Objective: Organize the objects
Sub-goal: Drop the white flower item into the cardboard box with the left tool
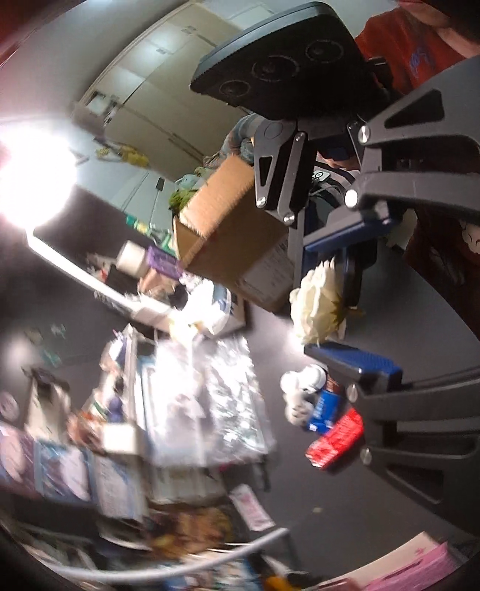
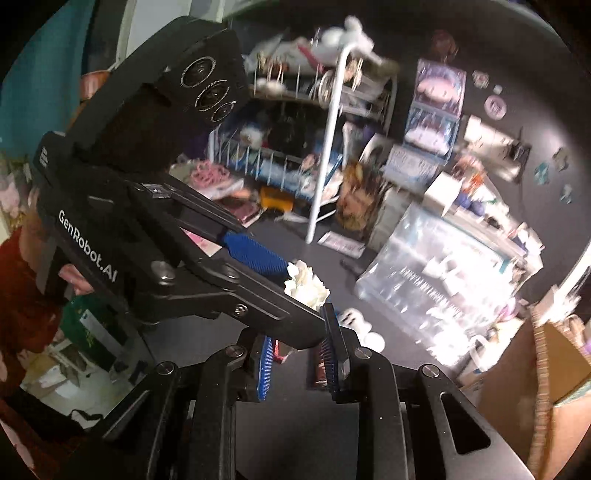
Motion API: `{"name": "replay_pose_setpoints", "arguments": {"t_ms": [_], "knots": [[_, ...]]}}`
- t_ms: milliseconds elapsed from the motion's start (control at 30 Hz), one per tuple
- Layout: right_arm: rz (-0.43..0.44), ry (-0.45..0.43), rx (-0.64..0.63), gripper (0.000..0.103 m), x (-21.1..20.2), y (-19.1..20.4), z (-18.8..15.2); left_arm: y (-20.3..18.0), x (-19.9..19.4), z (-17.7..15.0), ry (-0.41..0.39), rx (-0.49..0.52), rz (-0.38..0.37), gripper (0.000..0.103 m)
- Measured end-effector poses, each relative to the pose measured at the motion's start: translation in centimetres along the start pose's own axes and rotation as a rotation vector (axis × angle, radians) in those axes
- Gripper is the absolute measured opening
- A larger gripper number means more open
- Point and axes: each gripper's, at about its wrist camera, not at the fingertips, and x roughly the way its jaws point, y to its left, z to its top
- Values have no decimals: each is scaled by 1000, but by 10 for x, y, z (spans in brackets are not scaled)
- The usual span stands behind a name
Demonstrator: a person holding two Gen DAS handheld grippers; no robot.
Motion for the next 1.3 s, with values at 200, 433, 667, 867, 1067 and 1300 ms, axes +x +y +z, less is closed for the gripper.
{"name": "replay_pose_setpoints", "arguments": {"t_ms": [200, 433, 667, 867, 1067, 1300], "knots": [[-90, -49, 44, 18, -39, -27, 8, -43, 8, 42, -8, 87, 8, 42], [-175, -27, 107, 18, -80, -86, 5, -85, 50, 95, 7, 136, -42, 41], [-215, 58, 176, 18, -93, -149, -15, -109, 110, 131, 74, 130, -99, 41], [-180, 143, 238, 18, -89, -183, -32, -112, 142, 138, 120, 123, -97, 41], [-215, 232, 213, 36, -81, -186, -41, -110, 148, 136, 139, 162, -5, 75], [-219, 268, 196, 58, -80, -185, -46, -107, 136, 133, 130, 198, 44, 79]]}}
